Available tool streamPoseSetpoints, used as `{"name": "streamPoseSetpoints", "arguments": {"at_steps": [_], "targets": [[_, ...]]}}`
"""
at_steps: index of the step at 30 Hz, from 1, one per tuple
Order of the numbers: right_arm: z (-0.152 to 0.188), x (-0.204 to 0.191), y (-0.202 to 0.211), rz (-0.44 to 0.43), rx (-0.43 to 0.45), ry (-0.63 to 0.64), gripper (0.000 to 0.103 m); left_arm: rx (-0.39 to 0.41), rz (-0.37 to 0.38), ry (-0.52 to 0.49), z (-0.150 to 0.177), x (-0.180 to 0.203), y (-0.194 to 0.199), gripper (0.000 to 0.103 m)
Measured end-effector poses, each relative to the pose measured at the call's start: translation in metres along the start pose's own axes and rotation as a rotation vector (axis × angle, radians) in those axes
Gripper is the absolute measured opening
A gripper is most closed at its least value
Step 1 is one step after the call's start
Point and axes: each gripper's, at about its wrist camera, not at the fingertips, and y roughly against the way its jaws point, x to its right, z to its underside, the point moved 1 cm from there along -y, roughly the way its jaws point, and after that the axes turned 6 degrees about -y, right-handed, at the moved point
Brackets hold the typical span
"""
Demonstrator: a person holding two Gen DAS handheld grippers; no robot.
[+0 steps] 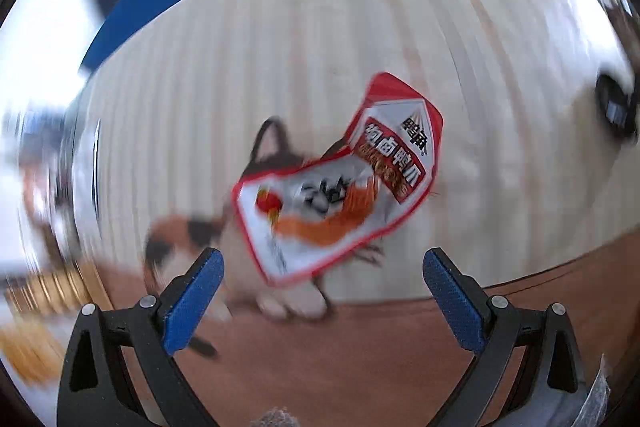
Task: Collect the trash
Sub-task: 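Grasp the red snack packet with the left tool while the right grasps the black lid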
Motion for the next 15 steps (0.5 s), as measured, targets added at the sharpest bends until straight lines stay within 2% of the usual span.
{"name": "streamPoseSetpoints", "arguments": {"at_steps": [2, 4, 8, 12, 15], "targets": [[-0.009, -0.004, -0.006, 0.004, -0.014, 0.007, 0.103, -0.017, -0.023, -0.113, -0.008, 0.007, -0.011, 0.102], [-0.012, -0.004, -0.014, 0.002, -0.031, 0.002, 0.103, -0.041, -0.016, -0.22, -0.013, 0.014, -0.024, 0.102], [-0.016, -0.006, -0.026, -0.006, -0.045, 0.008, 0.103, -0.092, -0.006, -0.353, -0.019, 0.022, -0.043, 0.102], [-0.021, 0.002, -0.037, -0.007, -0.051, 0.003, 0.103, -0.107, 0.043, -0.401, -0.028, 0.022, -0.047, 0.103], [-0.02, -0.002, -0.043, -0.02, -0.057, -0.015, 0.103, -0.115, 0.099, -0.393, -0.032, 0.017, -0.048, 0.102]]}}
